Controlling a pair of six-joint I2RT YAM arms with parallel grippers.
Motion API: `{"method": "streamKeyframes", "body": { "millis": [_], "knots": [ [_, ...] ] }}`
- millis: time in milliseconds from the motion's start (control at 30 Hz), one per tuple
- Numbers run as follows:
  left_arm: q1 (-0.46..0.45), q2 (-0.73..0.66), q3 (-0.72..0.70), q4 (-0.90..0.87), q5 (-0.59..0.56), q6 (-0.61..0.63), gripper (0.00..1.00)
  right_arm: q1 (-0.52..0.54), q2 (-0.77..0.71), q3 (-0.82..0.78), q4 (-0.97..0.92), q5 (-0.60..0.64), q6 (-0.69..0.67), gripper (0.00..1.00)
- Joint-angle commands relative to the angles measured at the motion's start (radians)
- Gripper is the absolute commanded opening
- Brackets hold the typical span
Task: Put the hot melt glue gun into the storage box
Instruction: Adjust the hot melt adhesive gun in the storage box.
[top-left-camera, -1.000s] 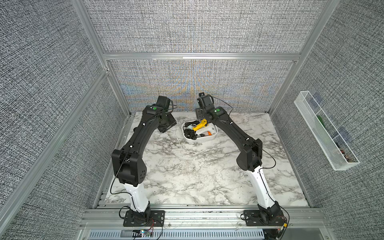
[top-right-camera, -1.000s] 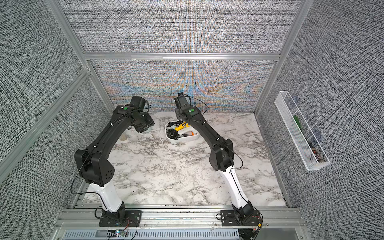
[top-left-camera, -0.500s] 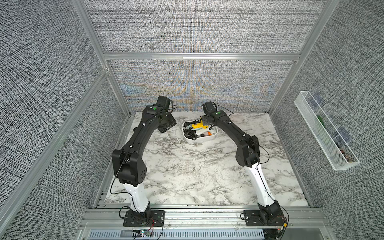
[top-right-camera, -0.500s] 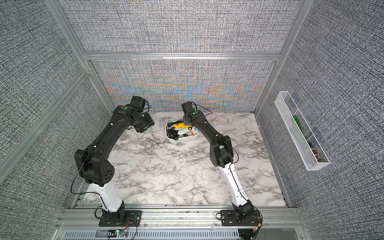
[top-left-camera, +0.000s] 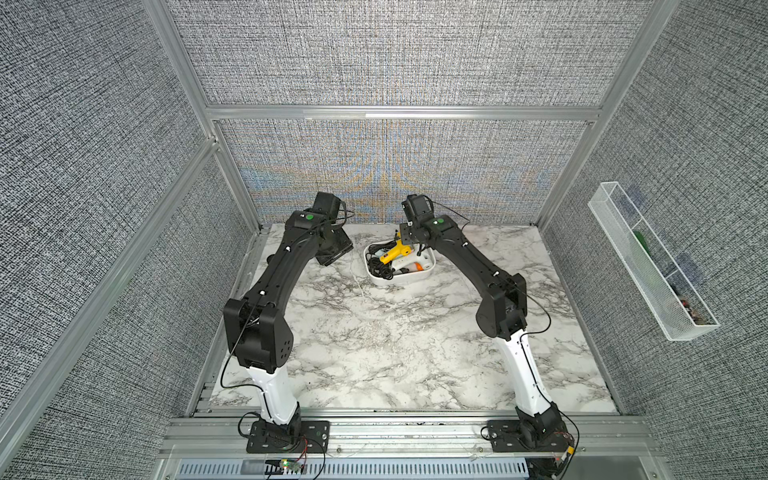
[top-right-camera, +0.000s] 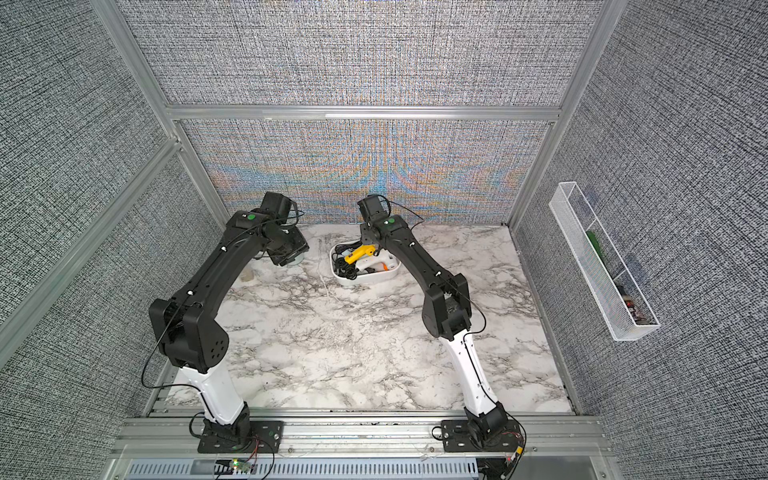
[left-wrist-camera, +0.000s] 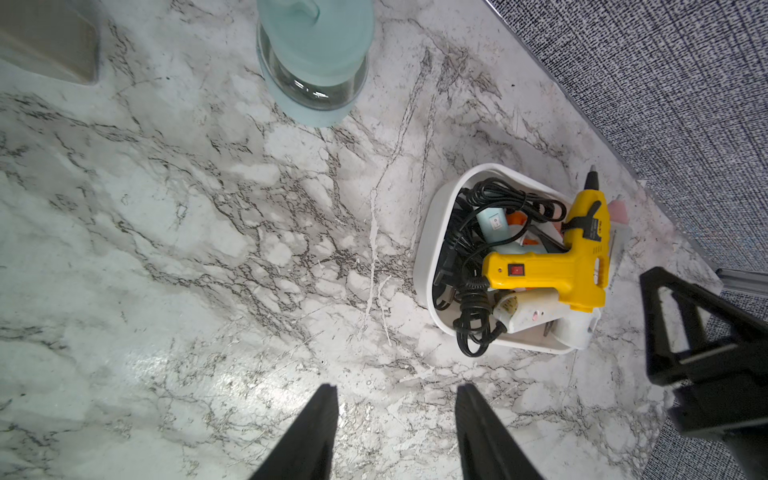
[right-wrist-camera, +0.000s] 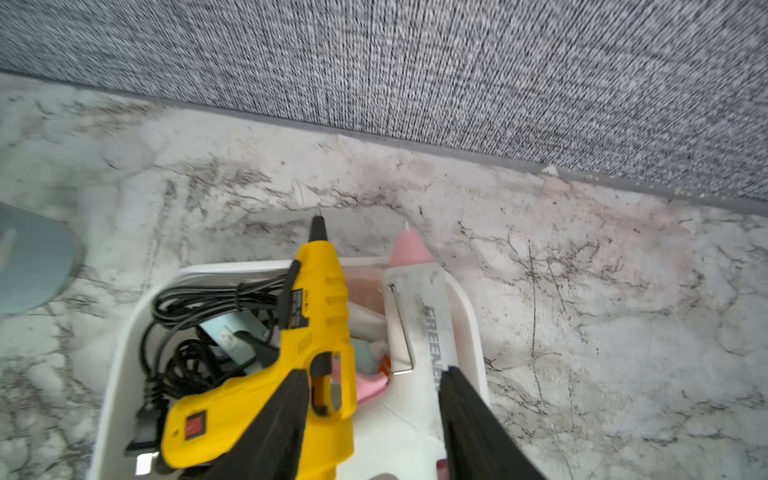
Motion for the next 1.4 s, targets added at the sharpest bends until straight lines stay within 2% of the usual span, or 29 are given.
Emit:
{"method": "streamKeyframes", "body": {
  "millis": [0,133,533,633,800,867,1000,1367],
  "knots": [
    [0.001,-0.009,0.0,-0.005,-0.014,-0.002,0.52,0.003,0.004,0.028,0.014,-0.02,0.001,0.62],
    [0.001,-0.009,0.0,-0.006,-0.012,-0.004,0.51,0.004,0.067,0.088,-0.017,-0.032,0.013,0.68],
    [0.002,-0.01,-0.003,-0.005,-0.014,-0.004,0.52,0.004,0.171,0.097,0.006,-0.059,0.042,0.7],
    [0.001,-0.007,-0.003,-0.005,-0.013,-0.004,0.51,0.006,0.185,0.093,-0.005,-0.072,0.048,0.62],
    [0.001,-0.006,-0.001,-0.006,-0.013,-0.004,0.51,0.025,0.171,0.064,-0.007,-0.082,0.051,0.37],
    [0.002,-0.004,0.0,-0.006,-0.011,-0.004,0.51,0.04,0.163,0.054,-0.004,-0.082,0.047,0.31],
    [0.001,-0.003,0.004,-0.006,-0.011,-0.004,0.51,0.065,0.172,0.05,-0.012,-0.086,0.048,0.25],
    [0.002,-0.004,0.011,-0.01,-0.014,0.0,0.52,0.053,0.182,-0.039,-0.06,-0.049,0.066,0.19]
  ]
}}
